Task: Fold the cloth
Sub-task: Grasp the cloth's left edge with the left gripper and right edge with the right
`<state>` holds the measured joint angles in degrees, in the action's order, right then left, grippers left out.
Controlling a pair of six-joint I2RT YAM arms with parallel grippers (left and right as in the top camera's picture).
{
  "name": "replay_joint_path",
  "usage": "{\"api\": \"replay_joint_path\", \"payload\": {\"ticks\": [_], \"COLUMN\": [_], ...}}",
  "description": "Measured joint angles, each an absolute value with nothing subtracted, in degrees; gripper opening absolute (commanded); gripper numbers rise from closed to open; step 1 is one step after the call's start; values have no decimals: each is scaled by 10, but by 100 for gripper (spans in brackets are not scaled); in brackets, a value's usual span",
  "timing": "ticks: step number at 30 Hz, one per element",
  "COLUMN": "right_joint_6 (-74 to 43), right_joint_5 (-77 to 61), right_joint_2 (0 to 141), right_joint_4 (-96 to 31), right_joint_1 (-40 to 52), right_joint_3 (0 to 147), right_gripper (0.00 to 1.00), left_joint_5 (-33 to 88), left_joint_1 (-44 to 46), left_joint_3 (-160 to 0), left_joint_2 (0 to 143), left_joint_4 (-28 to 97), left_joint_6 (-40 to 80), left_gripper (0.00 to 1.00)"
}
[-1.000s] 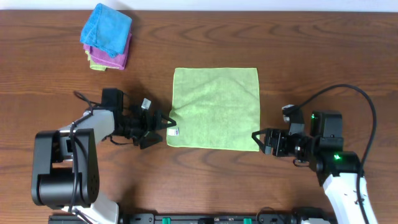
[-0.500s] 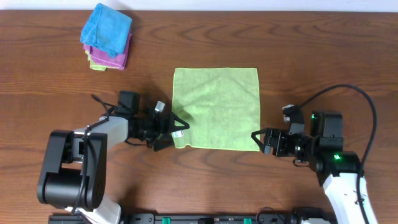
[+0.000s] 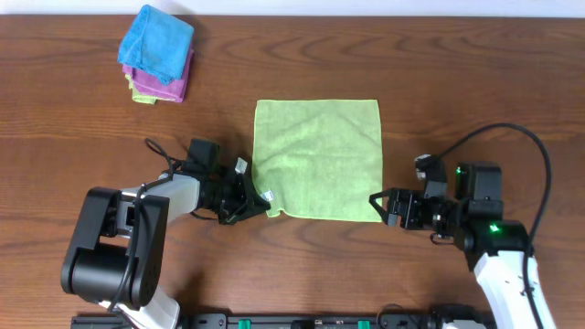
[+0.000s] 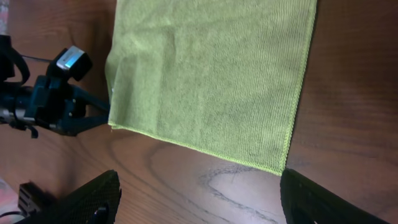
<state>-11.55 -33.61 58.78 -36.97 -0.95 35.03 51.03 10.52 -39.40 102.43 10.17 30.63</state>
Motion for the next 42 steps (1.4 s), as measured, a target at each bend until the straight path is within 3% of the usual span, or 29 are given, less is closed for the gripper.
{"api": "replay_joint_path", "payload": {"ticks": [4, 9, 31, 39, 42], "right_joint_6": [-116, -118, -151, -177, -187], "right_joint_5": [-335, -335, -342, -354, -359], "right_joint_2": [609, 647, 836, 856, 869], "right_joint_4": [-370, -369, -282, -237, -215], "right_joint_1": [-10, -10, -10, -6, 10], "right_joint_3": [350, 350, 337, 337, 338], "right_gripper": [82, 90, 83, 75, 61], "left_joint_5": [511, 513, 514, 510, 510], "left_joint_1": [105, 105, 105, 105, 105], "left_joint_3": [-394, -394, -394, -394, -394], "left_joint_2": [1024, 1024, 1015, 1015, 1015], "left_joint_4": [102, 102, 131, 131, 131], "left_joint_6": [306, 298, 252, 250, 250], "left_gripper": [6, 6, 6, 6, 6]}}
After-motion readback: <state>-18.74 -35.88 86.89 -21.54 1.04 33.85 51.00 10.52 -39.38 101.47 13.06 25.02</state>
